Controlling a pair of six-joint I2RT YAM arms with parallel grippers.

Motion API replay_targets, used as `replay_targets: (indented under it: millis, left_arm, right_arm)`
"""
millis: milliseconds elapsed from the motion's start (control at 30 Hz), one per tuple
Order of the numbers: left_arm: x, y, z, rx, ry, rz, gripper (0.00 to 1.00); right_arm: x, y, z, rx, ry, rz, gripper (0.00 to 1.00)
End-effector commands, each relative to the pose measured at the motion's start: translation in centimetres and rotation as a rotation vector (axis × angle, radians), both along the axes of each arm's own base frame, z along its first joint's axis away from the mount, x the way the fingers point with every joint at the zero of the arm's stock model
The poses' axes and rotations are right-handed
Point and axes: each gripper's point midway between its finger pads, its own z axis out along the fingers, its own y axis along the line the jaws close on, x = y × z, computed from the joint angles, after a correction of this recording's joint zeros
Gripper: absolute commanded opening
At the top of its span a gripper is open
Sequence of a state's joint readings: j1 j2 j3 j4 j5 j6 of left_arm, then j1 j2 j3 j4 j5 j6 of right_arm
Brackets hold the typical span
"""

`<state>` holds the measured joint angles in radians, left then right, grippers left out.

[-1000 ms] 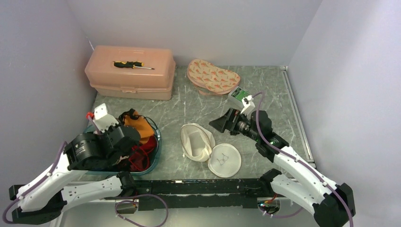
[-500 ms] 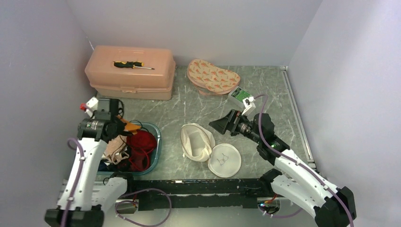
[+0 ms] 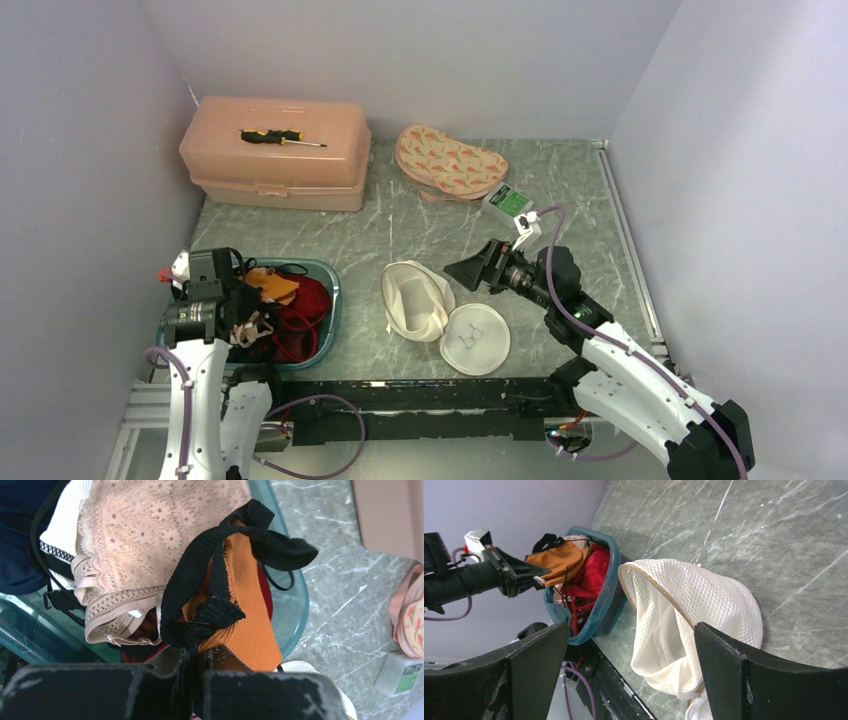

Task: Unzip the laundry bag and remove the bra
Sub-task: Place the bra in the bin.

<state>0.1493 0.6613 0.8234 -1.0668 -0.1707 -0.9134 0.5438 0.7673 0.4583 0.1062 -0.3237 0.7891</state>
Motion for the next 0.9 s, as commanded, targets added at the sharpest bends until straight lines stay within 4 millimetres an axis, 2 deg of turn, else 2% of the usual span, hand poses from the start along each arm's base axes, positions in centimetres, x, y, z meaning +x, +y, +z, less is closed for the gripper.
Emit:
replay_targets:
  millis: [0,133,167,200,267,300,400,533,633,667,700,733,767,833,867]
  left_arm:
    - [-0.7,0.2,-1.7,-0.071,0.031,0.152,0.11]
    - [-1.8,1.2,-2.2,-0.054,0.043,0.247,0.49]
    - [-2.0,1.4,-1.8,-0.041,0.039,0.258,0.66]
    - [-2.1,1.7,-1.5,-0.028,0.034,0.266,0.79]
    - [-2.6,2.0,-0.6,-0.005,0.017,0.273,0.93]
    - [-2.9,2.2,-0.1,0.005,0.008,0.274,0.94]
    - [-4.1,2.5,1.8,0.04,-0.017,0.273,0.94]
    - [-5.0,3.0,6.0,0.106,-0.103,0.239,0.94]
    - [-4.2,2.6,9.9,0.132,-0.199,0.162,0.94]
    - [-3.5,2.0,11.0,0.127,-0.235,0.113,0.94]
    - [-2.1,1.1,11.9,0.116,-0.27,0.031,0.9]
    - [-1.2,0.2,12.3,0.083,-0.283,-0.019,0.82]
    - [-0.2,-0.7,12.1,0.045,-0.284,-0.065,0.69]
    - [1.4,-1.9,11.0,-0.012,-0.286,-0.127,0.31]
    - [2.0,-2.3,10.2,-0.035,-0.29,-0.135,0.16]
  right_arm:
    - [0.0,-0.3,0.9,0.007,-0.055,-0.003,1.0]
    - [-0.1,-0.2,0.9,0.009,-0.052,0.002,1.0]
    - [-0.1,-0.2,0.8,0.01,-0.048,0.003,1.0]
    - [-0.1,-0.1,0.8,0.01,-0.045,0.006,1.0]
    - [-0.1,0.0,0.8,0.01,-0.041,0.012,1.0]
    - [-0.1,0.0,0.9,0.01,-0.044,0.013,1.0]
    - [-0.1,0.3,1.1,0.012,-0.042,0.025,1.0]
    - [-0.1,0.5,1.3,0.011,-0.041,0.038,1.0]
    - [-0.1,0.5,1.4,0.016,-0.041,0.037,1.0]
    - [-0.1,0.5,1.3,0.017,-0.041,0.039,1.0]
    - [-0.2,0.5,1.3,0.018,-0.04,0.041,1.0]
    - [-0.2,0.5,1.3,0.02,-0.042,0.039,1.0]
    - [-0.2,0.5,1.2,0.022,-0.041,0.038,1.0]
    - [-0.3,0.5,1.2,0.024,-0.042,0.037,0.99]
    - [-0.4,0.4,1.1,0.024,-0.04,0.037,0.99]
